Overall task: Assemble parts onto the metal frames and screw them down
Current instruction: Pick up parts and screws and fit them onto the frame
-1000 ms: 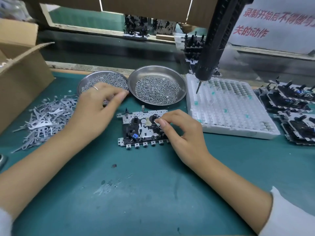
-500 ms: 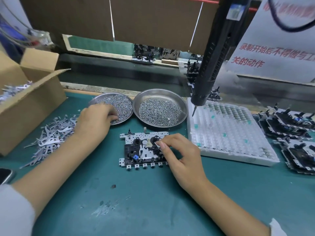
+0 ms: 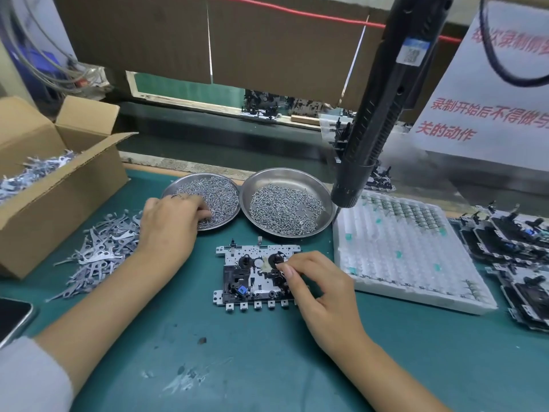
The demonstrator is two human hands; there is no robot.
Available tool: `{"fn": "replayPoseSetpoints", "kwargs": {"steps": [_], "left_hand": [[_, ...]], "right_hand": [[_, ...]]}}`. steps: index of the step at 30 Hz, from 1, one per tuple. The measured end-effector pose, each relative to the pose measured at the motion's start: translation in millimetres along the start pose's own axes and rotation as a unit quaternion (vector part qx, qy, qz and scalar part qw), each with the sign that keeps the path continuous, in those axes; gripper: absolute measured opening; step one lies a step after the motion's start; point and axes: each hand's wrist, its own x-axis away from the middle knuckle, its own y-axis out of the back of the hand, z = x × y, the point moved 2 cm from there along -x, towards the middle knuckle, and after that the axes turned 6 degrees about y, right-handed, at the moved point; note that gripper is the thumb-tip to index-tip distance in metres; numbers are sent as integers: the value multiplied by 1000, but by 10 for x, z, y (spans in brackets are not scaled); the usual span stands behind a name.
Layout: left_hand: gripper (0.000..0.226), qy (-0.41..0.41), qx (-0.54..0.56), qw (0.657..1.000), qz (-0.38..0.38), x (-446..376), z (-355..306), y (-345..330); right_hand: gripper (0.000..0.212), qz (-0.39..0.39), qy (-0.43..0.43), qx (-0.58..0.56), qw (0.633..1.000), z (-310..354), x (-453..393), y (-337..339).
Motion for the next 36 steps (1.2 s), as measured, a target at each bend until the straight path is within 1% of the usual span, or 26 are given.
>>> {"fn": "replayPoseSetpoints", "kwargs": {"steps": [4,6,9,12,14,15,16,18,19,20,21,24,28,30,33,36], "left_hand": [[19,-7,-1,999,-37,3,-2,-1],[17,-2,62,997,-38,16,-22,11],[15,12,173,984,-40,66,-76,39],[16,0,221,974,-53,130,-127,56],[19,-5,251,966,-56,171,-154,71],[19,-6,265,963,-56,193,-165,73],[19,-7,276,960,-57,216,-177,72],[19,-9,289,955,-65,258,-208,72],[20,-4,294,953,-68,274,-217,69],[22,5,300,951,-69,286,-222,64],[23,12,304,950,-70,293,-221,58],[23,20,324,943,-69,328,-232,42],[19,16,370,927,-59,373,-277,43],[17,27,412,909,-52,379,-287,43],[18,36,465,884,-44,404,-314,40],[22,11,479,877,-40,471,-372,36]], "right_hand": [[14,1,6,8,1000,-14,3,4],[15,3,15,18,1000,-13,8,7],[14,1,35,32,999,30,-55,14],[15,-18,55,90,994,52,-307,65],[19,-11,24,139,990,7,-564,95],[24,16,-8,173,985,-35,-696,92],[30,63,-49,217,973,-95,-812,73],[39,184,-140,305,924,-225,-970,8],[39,231,-172,337,896,-262,-1020,-26],[37,253,-193,353,880,-283,-1058,-55],[35,256,-207,353,876,-298,-1088,-75],[28,224,-222,331,889,-352,-1134,-87],[20,155,-227,264,924,-414,-1110,-52],[16,116,-207,231,943,-432,-1079,-32],[15,77,-175,203,960,-426,-1029,-23],[14,46,-143,178,972,-410,-981,-4]]}}
